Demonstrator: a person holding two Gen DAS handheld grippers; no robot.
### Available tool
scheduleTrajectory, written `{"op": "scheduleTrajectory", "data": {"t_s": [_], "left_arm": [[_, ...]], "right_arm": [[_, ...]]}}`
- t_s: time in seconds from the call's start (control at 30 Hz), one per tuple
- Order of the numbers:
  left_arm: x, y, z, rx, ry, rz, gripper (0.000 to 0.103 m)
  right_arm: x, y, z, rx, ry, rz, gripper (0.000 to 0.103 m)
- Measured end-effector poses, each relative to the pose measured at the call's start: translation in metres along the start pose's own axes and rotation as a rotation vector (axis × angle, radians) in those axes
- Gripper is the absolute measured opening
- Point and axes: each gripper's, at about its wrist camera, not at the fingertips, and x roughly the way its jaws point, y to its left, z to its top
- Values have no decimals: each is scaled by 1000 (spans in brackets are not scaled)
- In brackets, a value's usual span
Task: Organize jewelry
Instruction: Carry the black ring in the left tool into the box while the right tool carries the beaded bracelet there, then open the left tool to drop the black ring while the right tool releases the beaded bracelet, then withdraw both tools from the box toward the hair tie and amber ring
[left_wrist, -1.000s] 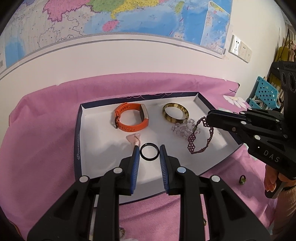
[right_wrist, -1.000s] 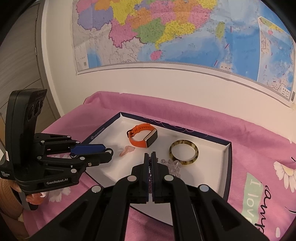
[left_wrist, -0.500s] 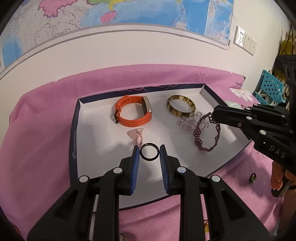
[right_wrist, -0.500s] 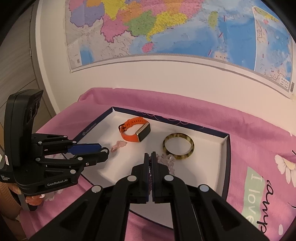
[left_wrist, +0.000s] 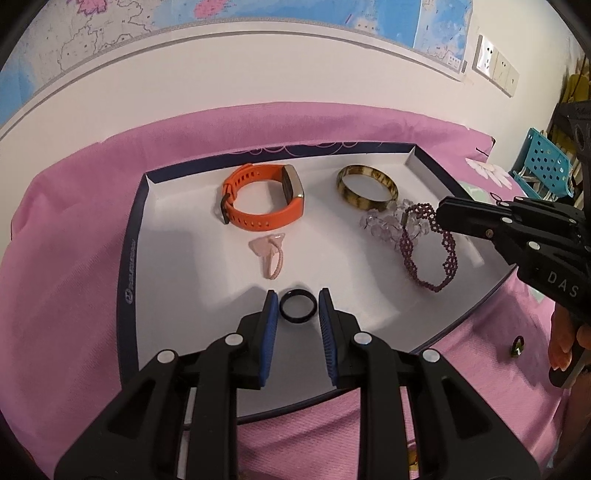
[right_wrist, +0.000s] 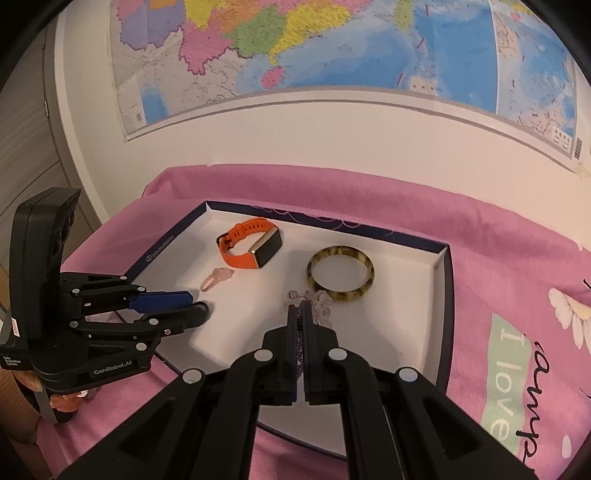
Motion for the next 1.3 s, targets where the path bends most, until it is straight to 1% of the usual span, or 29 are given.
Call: {"op": "scheduleTrajectory", "data": {"t_s": [0.07, 0.27, 0.3, 0.37, 0.47, 0.57, 0.63, 0.7, 0.77, 0.83, 0.97, 1.07, 1.13, 1.27, 1.3], "left_arm": [[0, 0, 0, 1, -2, -1, 23], [-6, 3, -2, -8, -19, -10, 30], [-10, 3, -2, -10, -29, -15, 32], [-19, 5, -2, -18, -53, -23, 40], [-33, 6, -1, -18, -90, -30, 42], [-49, 6, -3, -16, -132, -41, 47], [-60, 4, -4, -7, -158, -47, 50], [-73, 4, -8, 9, -191, -44, 51], [-87, 5, -15, 21, -220, -45, 53], [-98, 5, -22, 32, -246, -35, 54], [-120, 4, -44, 71, -285, -19, 58], [-136, 1, -61, 103, -306, -4, 58], [-145, -2, -71, 126, -324, 5, 58], [-163, -9, -90, 162, -356, -5, 61], [-165, -11, -93, 166, -356, -14, 61]], "right_arm": [[0, -2, 0, 5, 5, -3, 1], [1, -6, -3, 20, 19, -15, 3], [1, -7, -3, 23, 24, -16, 3], [0, -9, -5, 33, 27, -21, 4], [-1, -12, -7, 44, 30, -25, 6], [-5, -15, -10, 58, 28, -31, 10], [-8, -16, -11, 64, 21, -35, 15], [-13, -17, -12, 69, 9, -34, 17], [-19, -18, -13, 73, -5, -32, 20], [-27, -17, -14, 74, -24, -28, 24], [-43, -13, -18, 64, -55, -20, 29], [-55, -8, -23, 48, -75, -10, 32], [-64, -3, -28, 40, -86, -7, 35], [-76, 6, -39, 15, -90, 0, 36], [-80, 9, -43, 5, -90, 1, 39]]}}
